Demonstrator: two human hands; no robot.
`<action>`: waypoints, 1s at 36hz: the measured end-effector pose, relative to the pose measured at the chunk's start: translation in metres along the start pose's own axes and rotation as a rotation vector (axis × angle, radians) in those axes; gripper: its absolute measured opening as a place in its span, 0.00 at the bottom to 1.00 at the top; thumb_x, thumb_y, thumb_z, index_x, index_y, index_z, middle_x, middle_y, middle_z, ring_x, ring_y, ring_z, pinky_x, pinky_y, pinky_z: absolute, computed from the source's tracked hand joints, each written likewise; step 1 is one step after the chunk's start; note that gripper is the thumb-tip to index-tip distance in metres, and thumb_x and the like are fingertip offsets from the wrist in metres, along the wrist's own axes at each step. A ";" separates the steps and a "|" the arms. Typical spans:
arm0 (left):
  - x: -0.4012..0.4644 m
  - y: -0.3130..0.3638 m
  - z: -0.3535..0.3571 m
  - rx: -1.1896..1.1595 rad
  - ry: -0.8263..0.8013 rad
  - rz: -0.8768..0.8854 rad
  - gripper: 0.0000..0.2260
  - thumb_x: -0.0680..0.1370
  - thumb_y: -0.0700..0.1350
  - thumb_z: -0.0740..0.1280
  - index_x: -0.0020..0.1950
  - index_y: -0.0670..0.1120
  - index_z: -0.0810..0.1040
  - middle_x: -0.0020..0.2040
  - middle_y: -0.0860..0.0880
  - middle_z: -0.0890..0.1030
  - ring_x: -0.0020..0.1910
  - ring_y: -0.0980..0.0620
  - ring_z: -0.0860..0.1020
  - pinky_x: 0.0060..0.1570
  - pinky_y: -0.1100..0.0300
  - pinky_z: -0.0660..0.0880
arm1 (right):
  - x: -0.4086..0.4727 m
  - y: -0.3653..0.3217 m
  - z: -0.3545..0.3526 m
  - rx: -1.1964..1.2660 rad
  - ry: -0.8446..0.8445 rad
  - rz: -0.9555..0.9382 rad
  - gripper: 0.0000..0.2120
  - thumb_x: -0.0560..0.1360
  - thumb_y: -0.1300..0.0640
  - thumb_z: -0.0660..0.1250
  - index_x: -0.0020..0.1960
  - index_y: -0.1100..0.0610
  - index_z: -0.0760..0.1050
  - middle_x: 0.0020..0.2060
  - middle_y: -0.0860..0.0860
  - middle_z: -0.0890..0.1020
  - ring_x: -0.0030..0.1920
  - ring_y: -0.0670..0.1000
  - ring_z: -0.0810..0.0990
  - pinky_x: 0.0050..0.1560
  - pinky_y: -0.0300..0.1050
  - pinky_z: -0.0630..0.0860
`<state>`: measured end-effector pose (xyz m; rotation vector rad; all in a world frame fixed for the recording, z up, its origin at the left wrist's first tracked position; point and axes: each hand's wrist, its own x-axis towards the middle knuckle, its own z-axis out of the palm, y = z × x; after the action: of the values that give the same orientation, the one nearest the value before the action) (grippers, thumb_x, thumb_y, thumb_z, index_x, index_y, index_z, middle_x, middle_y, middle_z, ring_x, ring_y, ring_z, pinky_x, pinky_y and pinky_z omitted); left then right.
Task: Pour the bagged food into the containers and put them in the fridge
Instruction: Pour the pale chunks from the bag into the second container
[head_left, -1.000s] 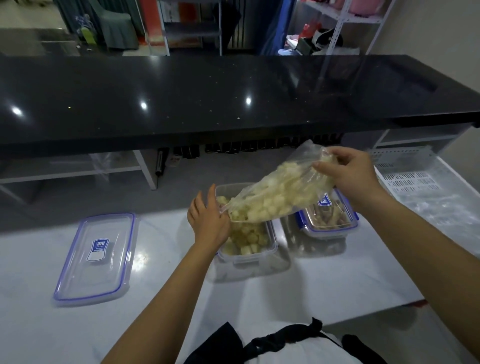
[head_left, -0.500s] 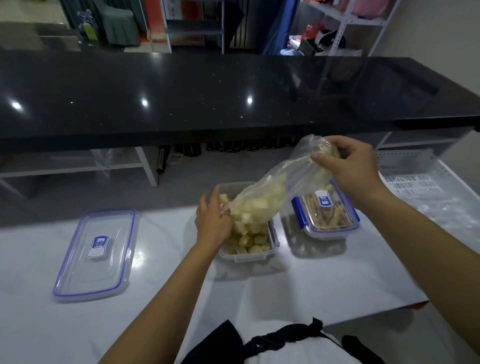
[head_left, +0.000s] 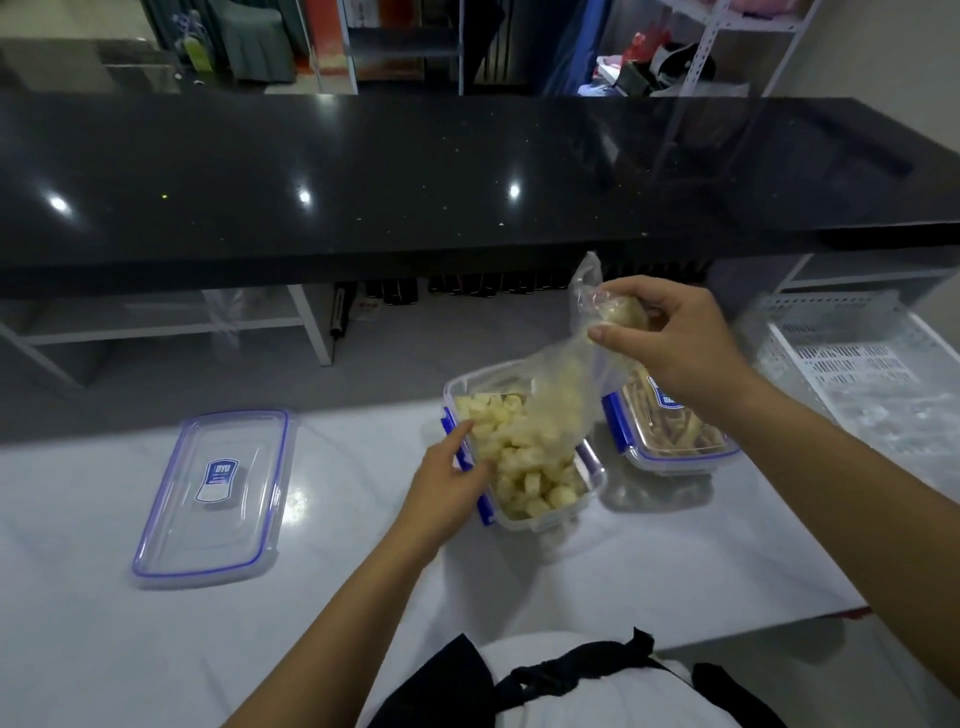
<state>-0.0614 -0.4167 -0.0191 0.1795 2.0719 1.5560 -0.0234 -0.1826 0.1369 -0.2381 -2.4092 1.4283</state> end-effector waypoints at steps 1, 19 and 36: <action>-0.008 -0.003 0.002 0.028 -0.069 0.014 0.30 0.79 0.50 0.68 0.79 0.59 0.60 0.72 0.52 0.73 0.60 0.54 0.80 0.50 0.63 0.81 | 0.000 -0.001 -0.003 -0.009 -0.022 -0.015 0.16 0.70 0.60 0.78 0.57 0.50 0.82 0.44 0.50 0.83 0.43 0.45 0.81 0.48 0.41 0.80; 0.030 0.128 -0.036 0.072 -0.236 0.389 0.26 0.77 0.46 0.72 0.73 0.61 0.69 0.68 0.57 0.74 0.65 0.63 0.73 0.54 0.67 0.74 | -0.027 -0.004 -0.025 -0.199 -0.223 -0.139 0.19 0.70 0.61 0.77 0.54 0.41 0.79 0.52 0.40 0.81 0.54 0.43 0.80 0.53 0.31 0.73; 0.072 0.165 -0.022 -0.083 -0.446 0.450 0.21 0.77 0.35 0.70 0.64 0.56 0.79 0.70 0.53 0.76 0.67 0.56 0.75 0.65 0.56 0.72 | -0.042 -0.001 -0.032 -0.202 -0.152 -0.128 0.20 0.70 0.63 0.77 0.59 0.47 0.80 0.55 0.45 0.82 0.56 0.43 0.79 0.55 0.31 0.71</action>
<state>-0.1678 -0.3520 0.1133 0.9262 1.6792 1.6580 0.0278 -0.1694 0.1435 -0.0213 -2.6410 1.1876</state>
